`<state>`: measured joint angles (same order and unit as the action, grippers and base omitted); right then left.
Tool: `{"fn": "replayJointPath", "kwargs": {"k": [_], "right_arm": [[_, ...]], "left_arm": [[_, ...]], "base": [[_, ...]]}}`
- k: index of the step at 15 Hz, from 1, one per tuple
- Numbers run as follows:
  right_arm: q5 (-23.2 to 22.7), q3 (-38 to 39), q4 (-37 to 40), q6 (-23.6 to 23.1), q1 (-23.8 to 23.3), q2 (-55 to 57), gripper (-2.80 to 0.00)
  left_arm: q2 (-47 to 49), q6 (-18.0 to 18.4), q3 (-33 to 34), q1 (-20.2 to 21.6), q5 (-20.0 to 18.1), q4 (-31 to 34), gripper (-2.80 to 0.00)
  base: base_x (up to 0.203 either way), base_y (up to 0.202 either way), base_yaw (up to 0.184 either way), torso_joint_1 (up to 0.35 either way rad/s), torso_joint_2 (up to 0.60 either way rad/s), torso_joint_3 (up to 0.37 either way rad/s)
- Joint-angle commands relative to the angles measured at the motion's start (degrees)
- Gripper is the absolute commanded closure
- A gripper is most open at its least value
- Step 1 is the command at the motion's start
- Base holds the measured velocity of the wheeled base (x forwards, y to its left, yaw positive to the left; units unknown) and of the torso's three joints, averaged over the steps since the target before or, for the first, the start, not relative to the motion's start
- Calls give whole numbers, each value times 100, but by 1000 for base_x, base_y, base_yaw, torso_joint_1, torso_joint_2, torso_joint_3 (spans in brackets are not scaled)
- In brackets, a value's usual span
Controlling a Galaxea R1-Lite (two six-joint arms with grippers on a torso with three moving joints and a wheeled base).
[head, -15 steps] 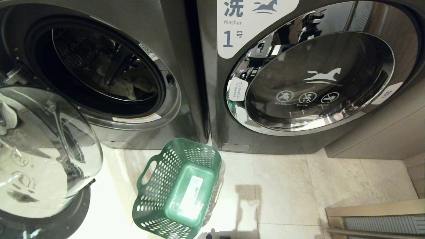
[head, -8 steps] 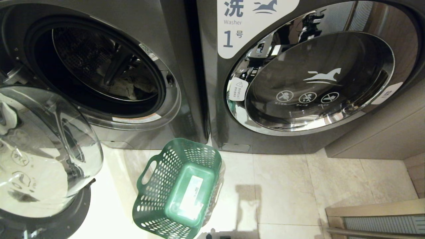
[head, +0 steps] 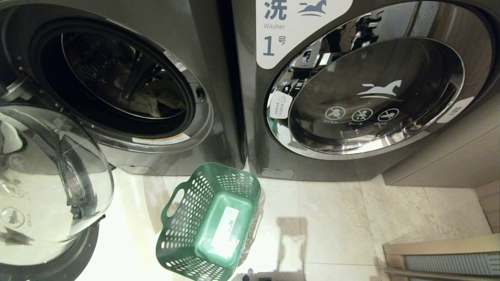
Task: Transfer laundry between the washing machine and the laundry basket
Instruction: Open the lid of the washing machine
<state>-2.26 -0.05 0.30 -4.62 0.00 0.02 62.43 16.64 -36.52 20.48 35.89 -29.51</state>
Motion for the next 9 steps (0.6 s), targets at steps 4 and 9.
{"fn": "replayJointPath", "kwargs": {"k": [4, 9], "right_arm": [[-3, 2, 2, -4, 0, 6, 0], [-3, -3, 0, -4, 0, 6, 0]], "left_arm": [[508, 6, -301, 555, 67, -212, 0], [1022, -67, -657, 1425, 25, -376, 0]], "base": [[0, 0, 0, 0, 0, 0], [0, 0, 0, 0, 0, 0]]}}
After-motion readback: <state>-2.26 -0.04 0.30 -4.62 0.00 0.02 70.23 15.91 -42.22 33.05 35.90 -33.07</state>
